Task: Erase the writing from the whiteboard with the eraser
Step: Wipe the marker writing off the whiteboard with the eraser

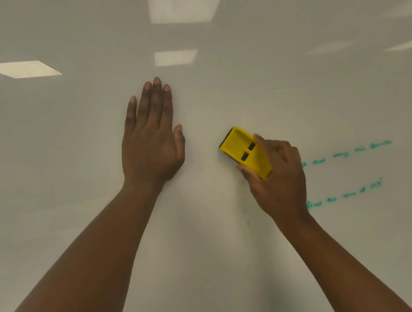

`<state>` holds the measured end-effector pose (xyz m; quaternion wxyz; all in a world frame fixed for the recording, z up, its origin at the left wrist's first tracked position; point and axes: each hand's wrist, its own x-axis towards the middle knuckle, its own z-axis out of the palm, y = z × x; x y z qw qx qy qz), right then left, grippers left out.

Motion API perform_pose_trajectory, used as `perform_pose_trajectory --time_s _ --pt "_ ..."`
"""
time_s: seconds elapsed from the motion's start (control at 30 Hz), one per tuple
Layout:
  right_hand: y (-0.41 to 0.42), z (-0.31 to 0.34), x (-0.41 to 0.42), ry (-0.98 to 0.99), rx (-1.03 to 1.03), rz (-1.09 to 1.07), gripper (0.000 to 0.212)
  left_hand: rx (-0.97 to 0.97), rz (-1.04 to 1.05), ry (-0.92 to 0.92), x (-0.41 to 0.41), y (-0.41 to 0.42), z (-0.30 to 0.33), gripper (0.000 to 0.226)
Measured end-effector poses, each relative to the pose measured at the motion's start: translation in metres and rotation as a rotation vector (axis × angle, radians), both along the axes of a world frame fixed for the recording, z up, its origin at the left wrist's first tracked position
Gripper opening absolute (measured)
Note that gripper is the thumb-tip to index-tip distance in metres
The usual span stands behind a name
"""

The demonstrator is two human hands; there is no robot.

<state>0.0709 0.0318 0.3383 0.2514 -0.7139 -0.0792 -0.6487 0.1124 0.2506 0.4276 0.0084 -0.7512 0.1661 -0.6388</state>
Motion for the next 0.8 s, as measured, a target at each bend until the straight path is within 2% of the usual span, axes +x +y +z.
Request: perform_pose_trajectory --time_s 0.1,0.3,0.4,0.53,0.63,0.7,0.8 --pt "0.017 -0.011 0.003 -0.03 0.092 0.039 0.063 0.002 0.009 -0.01 0.002 0.001 -0.001 0.068" --pt "0.024 -0.115 -0.002 0.043 -0.238 0.09 0.056 0.005 0.003 -0.026 0.004 0.002 -0.001 0.068" --pt "-0.008 -0.152 -0.002 0.05 -0.242 0.053 0.059 0.004 0.002 -0.034 0.004 0.001 -0.001 0.068" --pt "-0.034 -0.122 0.002 0.07 -0.02 -0.091 0.06 -0.005 0.018 -0.031 0.004 0.001 -0.003 0.069" --pt "-0.02 -0.087 0.007 0.023 0.135 -0.078 0.061 -0.011 0.017 -0.034 0.004 0.0 -0.003 0.069" --pt "-0.003 -0.085 0.008 0.0 0.095 -0.049 0.061 -0.009 0.02 -0.033 0.004 0.0 -0.004 0.069" --pt "0.014 -0.119 0.006 0.009 -0.123 -0.004 0.059 -0.009 0.02 -0.027 0.004 0.001 -0.005 0.069"
